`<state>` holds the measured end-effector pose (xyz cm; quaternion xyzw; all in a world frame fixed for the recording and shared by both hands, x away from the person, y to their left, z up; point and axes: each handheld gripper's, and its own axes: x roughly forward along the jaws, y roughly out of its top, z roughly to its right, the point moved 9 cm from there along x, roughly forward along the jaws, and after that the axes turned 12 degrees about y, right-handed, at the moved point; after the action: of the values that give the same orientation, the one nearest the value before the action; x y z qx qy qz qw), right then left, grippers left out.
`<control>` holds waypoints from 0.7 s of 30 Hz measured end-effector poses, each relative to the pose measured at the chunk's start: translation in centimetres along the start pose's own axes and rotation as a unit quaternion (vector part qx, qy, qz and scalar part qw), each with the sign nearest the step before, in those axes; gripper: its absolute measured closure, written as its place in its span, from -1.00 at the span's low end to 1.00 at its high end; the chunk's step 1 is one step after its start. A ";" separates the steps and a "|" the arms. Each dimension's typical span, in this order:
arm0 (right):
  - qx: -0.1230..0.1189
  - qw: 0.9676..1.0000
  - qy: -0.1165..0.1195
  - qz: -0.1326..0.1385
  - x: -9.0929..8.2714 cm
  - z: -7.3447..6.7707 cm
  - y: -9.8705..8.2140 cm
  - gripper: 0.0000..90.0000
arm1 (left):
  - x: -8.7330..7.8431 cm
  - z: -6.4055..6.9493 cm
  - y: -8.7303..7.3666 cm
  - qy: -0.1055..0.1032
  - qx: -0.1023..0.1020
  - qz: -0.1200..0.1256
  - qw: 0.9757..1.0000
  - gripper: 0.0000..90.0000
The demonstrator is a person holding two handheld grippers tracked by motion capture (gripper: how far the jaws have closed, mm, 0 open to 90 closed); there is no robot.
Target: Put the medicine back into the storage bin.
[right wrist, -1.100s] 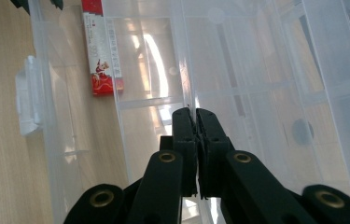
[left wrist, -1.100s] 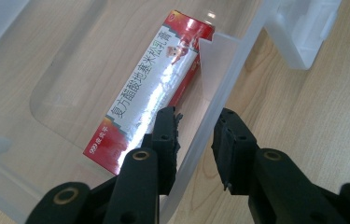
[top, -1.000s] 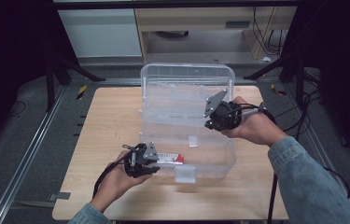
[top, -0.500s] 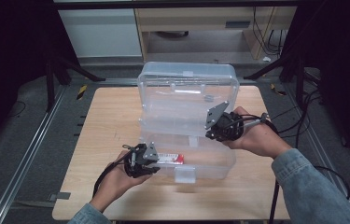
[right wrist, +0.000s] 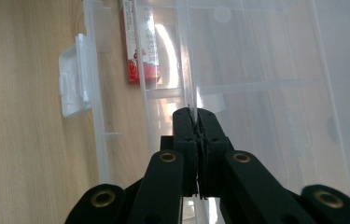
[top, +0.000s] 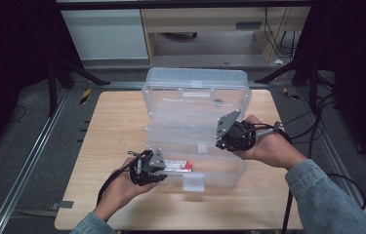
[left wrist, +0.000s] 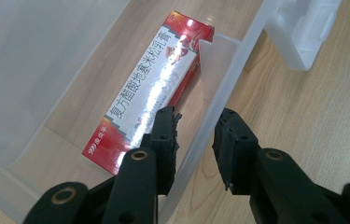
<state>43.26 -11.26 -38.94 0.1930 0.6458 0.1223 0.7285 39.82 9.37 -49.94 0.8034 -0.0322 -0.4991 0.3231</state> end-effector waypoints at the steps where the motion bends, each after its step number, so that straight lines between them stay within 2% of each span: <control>1: -0.003 1.000 -0.002 -0.002 0.0 0.0 0.0 0.96 | 0.0 0.0 0.0 0.000 0.000 0.000 1.000 0.54; 21: -0.002 1.000 0.013 -0.007 0.5 -0.9 -0.4 0.96 | 0.0 0.0 0.0 -0.001 0.003 0.002 1.000 0.53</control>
<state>42.38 -11.31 -39.66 0.1855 0.6565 0.1207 0.7212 39.84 9.41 -49.98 0.8042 -0.0356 -0.4989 0.3212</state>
